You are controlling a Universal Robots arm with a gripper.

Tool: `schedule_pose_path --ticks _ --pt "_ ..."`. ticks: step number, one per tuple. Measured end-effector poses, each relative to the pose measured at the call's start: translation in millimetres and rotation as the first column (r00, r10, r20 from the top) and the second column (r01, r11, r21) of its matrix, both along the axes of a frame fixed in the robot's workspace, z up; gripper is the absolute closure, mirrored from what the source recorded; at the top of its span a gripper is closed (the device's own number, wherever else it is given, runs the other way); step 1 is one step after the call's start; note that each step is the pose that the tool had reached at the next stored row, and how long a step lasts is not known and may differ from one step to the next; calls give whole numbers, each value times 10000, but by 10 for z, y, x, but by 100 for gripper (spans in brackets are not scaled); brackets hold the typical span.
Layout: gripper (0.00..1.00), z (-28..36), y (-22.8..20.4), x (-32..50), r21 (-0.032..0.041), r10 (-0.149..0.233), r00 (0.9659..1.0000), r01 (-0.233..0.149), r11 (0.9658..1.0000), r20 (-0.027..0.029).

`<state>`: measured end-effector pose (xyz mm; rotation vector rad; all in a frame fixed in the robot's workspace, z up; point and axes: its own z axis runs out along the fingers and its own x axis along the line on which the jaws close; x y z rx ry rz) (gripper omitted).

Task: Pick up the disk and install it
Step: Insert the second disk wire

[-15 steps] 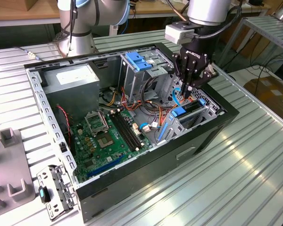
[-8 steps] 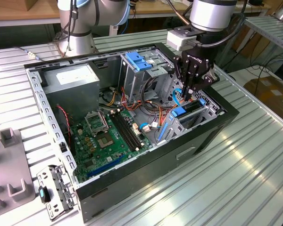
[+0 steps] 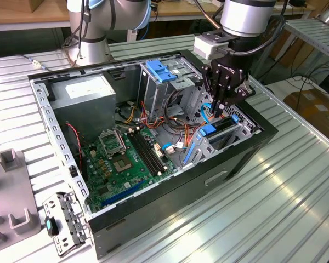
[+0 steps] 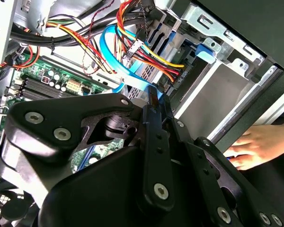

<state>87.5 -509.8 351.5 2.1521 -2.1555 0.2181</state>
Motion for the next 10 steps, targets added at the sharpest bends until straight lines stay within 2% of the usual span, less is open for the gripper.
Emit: schedule_pose_path --ticks 7,8,10 --pt "84 0 0 -5 7 1 10000 -1 10000 1" --pt "84 2 -1 -7 33 1 10000 -1 10000 1" --pt "84 0 -5 -12 142 5 10000 -5 9999 3"
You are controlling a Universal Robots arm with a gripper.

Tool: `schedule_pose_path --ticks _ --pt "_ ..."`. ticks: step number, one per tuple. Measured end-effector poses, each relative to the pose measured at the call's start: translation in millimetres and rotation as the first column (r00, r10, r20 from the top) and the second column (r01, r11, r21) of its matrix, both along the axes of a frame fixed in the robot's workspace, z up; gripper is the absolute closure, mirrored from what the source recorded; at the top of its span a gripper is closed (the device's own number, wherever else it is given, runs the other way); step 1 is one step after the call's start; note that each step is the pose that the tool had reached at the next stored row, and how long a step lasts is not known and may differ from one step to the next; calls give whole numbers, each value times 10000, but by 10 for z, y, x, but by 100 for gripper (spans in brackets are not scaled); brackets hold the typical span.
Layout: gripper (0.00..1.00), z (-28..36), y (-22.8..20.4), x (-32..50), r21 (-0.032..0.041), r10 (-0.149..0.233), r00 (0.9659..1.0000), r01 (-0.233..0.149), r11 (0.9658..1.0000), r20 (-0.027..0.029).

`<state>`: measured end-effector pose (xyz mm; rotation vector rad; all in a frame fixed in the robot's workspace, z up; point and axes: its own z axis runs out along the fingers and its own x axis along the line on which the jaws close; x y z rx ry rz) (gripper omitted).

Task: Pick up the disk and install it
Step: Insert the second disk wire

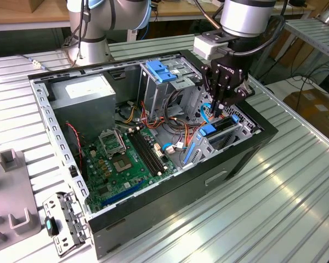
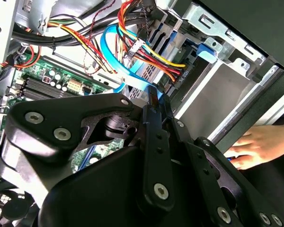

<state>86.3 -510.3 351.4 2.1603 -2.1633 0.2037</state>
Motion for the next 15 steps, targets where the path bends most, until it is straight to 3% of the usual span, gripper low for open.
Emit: schedule_pose_path --ticks 3,5,11,15 --pt "84 0 -11 -9 241 9 10000 -9 9997 7" --pt "84 -2 -34 -18 327 14 10000 -15 9995 10" --pt "84 -4 -151 -22 355 16 10000 -17 9994 28" --pt "84 -4 -204 -32 366 31 10000 -34 9993 92"
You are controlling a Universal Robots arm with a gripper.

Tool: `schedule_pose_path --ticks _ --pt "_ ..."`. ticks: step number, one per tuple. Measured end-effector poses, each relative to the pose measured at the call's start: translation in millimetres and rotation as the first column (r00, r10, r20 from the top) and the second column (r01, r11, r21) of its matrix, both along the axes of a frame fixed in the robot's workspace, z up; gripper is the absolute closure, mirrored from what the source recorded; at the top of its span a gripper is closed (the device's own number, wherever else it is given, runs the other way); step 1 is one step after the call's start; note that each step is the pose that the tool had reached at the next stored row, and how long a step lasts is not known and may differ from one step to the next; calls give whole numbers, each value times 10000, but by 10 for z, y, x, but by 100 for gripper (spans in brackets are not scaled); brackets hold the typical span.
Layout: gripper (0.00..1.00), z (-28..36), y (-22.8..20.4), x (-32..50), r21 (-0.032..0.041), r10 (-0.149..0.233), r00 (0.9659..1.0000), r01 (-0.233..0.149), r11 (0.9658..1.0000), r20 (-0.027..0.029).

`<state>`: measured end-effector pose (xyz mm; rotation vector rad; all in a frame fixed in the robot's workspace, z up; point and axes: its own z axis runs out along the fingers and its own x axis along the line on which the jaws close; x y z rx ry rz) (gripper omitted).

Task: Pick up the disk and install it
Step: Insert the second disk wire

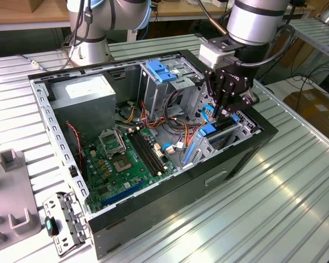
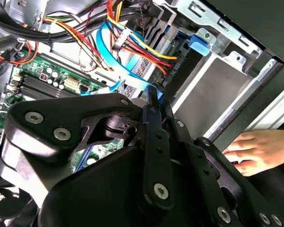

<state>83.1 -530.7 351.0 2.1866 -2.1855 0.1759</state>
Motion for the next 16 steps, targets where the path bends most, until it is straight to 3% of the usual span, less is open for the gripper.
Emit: schedule_pose_path --ticks 3,13,16 --pt "84 -1 -21 -15 9 17 10000 -17 10000 64" --pt "84 -5 -51 -63 107 109 9988 -114 9999 478" --pt "84 -17 -54 -68 129 144 9986 -151 9998 519"
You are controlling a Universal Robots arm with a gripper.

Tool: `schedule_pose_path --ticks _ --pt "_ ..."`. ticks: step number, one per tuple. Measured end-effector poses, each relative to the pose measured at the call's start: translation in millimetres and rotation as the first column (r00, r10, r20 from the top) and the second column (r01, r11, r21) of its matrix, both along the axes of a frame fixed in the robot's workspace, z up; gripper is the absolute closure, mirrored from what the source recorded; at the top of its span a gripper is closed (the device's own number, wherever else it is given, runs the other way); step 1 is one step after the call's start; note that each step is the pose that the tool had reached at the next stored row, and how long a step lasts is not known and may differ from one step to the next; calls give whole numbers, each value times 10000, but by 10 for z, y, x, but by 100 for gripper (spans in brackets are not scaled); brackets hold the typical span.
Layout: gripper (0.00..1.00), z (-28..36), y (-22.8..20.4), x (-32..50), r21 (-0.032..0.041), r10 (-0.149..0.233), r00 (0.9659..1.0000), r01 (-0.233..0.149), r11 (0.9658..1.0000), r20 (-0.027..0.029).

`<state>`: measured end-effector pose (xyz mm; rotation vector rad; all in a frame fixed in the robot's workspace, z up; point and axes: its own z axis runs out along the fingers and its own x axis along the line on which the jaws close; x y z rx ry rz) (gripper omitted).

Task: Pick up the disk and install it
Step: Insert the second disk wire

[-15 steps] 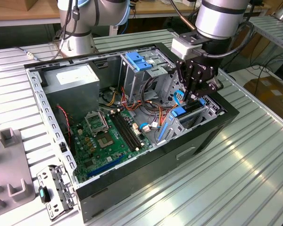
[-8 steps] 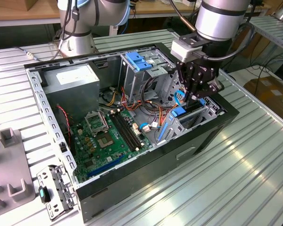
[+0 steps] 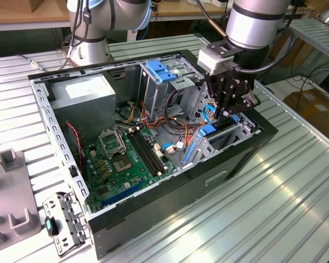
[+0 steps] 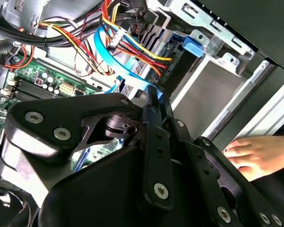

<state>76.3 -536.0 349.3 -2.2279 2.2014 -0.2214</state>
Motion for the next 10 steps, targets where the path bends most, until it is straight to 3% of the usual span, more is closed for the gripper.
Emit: schedule_pose_path --ticks 10 --pt "84 -50 -15 -3 72 74 10000 -74 9999 25"
